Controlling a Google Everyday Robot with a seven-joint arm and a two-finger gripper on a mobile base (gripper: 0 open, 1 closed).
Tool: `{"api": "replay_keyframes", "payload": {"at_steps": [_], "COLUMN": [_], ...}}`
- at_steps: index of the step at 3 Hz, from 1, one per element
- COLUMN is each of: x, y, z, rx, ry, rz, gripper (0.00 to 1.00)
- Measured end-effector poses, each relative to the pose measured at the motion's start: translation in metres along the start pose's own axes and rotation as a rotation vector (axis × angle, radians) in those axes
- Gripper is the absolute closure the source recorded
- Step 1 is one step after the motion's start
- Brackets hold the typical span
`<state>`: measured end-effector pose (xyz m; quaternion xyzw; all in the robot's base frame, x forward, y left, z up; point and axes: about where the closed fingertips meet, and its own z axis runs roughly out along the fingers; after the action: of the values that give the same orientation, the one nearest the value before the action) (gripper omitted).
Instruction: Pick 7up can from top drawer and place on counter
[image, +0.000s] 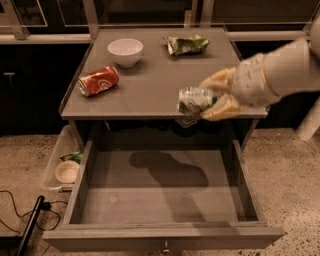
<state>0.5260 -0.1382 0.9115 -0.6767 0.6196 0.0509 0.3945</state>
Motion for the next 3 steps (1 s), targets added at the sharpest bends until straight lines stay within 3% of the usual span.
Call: {"api": "replay_keyframes", "payload": {"at_steps": [1, 2, 3], "x": [-0.021, -0.033, -0.024], "y": [-0.062, -0.106, -0.129], "z": [-0.024, -0.021, 0.013], "rx": [0.058, 0.084, 0.066], "ry": [0.027, -0.017, -0.042], "rz": [-0.059, -0.091, -0.085], "gripper": [1.0, 1.0, 1.0]}}
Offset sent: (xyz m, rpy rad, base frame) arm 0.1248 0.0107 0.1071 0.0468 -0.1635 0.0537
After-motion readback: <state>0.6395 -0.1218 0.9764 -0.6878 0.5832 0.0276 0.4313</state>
